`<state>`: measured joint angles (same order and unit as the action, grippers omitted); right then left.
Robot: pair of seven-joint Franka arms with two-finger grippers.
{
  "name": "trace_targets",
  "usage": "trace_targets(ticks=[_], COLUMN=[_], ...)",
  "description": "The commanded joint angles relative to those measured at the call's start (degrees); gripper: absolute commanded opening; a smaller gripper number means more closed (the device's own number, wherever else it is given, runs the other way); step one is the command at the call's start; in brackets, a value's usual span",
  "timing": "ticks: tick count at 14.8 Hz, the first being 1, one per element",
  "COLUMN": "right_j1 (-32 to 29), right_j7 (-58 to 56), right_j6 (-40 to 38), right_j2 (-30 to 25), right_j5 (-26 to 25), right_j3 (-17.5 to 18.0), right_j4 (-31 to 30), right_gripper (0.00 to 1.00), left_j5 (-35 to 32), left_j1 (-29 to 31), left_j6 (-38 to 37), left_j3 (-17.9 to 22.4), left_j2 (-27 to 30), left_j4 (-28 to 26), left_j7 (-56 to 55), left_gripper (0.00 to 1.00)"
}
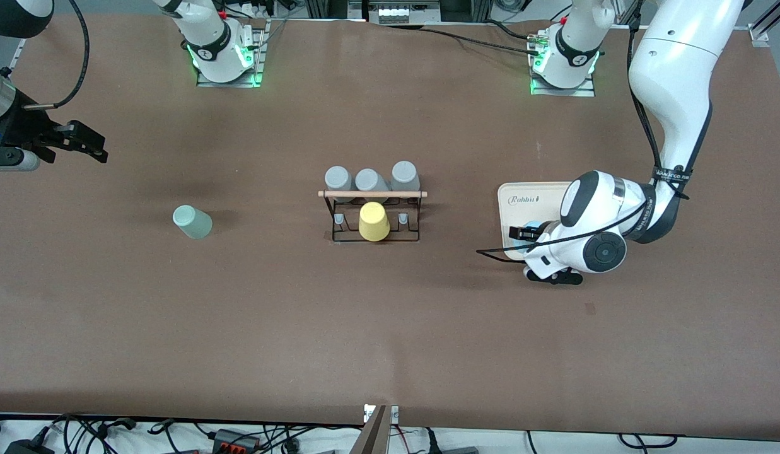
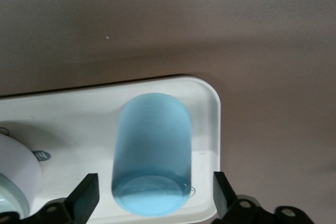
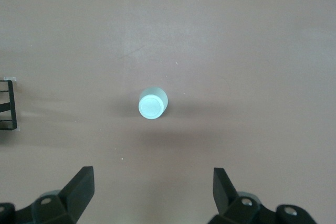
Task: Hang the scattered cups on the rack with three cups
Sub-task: 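Close the left gripper on the light blue cup and lift it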
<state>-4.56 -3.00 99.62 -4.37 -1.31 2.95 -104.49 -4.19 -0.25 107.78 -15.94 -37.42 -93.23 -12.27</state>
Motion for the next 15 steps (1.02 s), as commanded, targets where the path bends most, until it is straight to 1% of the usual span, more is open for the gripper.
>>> trace_targets(ticks=[1, 5, 9, 10, 12, 13, 14, 15], right_j1=[0.3, 0.3, 0.3, 0.3, 0.3, 0.3, 0.3, 0.3], right_j7=[-0.3, -0.3, -0.8, -1.0, -1.0, -1.0, -1.0, -1.0], right_j6=[-0.6, -0.7, -0.8, -0.7, -0.7, -0.7, -0.7, -0.7], right_j2=[0.4, 0.4, 1.1, 1.1, 1.2, 1.3, 1.3, 1.3], right_j5=[0.5, 0.6, 1.0, 0.9, 0.8, 0.8, 0.9, 0.9], right_j3=[0.5, 0.5, 0.4, 0.4, 0.4, 0.4, 0.4, 0.4], right_j4=[1.0, 1.0, 1.1, 1.1, 1.0, 1.0, 1.0, 1.0], right_gripper=[1.0, 1.0, 1.0, 1.0, 1.0, 1.0, 1.0, 1.0], left_j5=[-2.7, -2.7, -2.4, -2.1, -1.7, -0.5, 1.5, 4.2], left_j1=[-0.1, -0.1, -0.3, -0.7, -1.1, -1.9, -2.9, -3.6], left_j6=[0.9, 0.9, -0.3, -1.9, -7.4, -9.6, -10.0, -10.0], left_j3=[-0.1, -0.1, -0.2, -0.8, -1.5, -1.5, -1.5, -1.5], left_j2=[0.2, 0.4, 0.7, 0.9, 0.5, 0.0, -0.1, -0.1], left_j4=[-0.8, -0.8, -0.2, 0.9, 6.3, 8.9, 10.5, 11.6], left_j7=[0.4, 0.3, -0.5, -0.8, -0.6, -0.3, -0.4, -1.0], left_gripper=[0.76, 0.53, 0.34, 0.31, 0.3, 0.27, 0.2, 0.16])
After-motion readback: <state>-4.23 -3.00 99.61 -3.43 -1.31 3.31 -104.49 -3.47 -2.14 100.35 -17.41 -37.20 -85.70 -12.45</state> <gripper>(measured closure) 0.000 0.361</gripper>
